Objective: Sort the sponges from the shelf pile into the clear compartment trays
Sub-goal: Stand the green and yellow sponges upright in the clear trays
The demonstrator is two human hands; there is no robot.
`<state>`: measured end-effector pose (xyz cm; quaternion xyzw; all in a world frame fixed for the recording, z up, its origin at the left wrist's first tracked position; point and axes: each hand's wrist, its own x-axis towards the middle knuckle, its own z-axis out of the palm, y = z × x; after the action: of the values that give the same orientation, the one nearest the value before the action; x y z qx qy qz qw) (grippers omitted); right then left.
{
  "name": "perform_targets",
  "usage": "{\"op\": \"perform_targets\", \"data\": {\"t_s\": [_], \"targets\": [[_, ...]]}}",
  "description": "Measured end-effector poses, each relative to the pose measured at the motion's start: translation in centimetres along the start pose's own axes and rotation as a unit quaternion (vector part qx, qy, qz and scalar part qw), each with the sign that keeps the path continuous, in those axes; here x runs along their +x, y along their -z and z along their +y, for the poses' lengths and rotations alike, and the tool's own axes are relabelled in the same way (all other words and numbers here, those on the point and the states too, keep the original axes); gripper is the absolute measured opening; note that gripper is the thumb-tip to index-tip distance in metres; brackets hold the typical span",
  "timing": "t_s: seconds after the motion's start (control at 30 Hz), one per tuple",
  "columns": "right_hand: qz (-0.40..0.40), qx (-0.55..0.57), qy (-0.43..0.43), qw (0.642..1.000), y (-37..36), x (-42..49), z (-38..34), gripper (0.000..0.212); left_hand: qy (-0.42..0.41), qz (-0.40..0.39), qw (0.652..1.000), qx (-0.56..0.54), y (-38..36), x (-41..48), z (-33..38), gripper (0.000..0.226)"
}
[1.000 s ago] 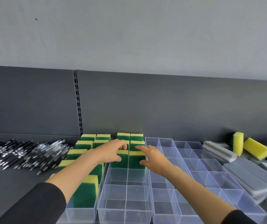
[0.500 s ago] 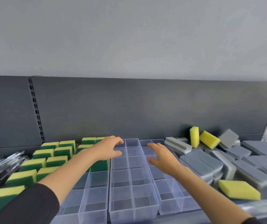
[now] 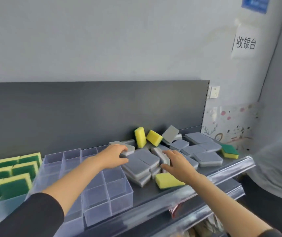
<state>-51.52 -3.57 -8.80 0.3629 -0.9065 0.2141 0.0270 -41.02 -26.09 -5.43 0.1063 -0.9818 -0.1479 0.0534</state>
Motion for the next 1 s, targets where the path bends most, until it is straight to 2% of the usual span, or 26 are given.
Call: {"op": "perform_targets", "data": {"t_s": [0.2,0.43,0.67,0.9,1.0], "targets": [[0.006,0.015,-0.032,0.999,2.1,-1.8,5.5,0.056,-0.024,-0.005,1.0,0.001,-2.7,2.8,4.9,0.049],[0.008,0.015,-0.03,0.999,2.5,-0.3,7.8,0.053,-0.021,0.017,0.999,0.041,-3.0,5.3,5.0,0.049],[0.01,-0.011,0.006,1.0,1.6,4.4,8.6,0.047,-0.036,0.036,0.982,0.18,-1.7,9.2,2.8,0.045],[0.017,-0.079,0.077,0.994,0.2,11.9,9.3,0.046,-0.123,0.053,0.948,0.289,-1.4,15.9,0.8,0.054],[0.007,-0.136,0.104,0.985,-1.0,14.9,9.6,0.051,-0.206,0.056,0.92,0.327,-1.9,18.3,-0.6,0.06]]}}
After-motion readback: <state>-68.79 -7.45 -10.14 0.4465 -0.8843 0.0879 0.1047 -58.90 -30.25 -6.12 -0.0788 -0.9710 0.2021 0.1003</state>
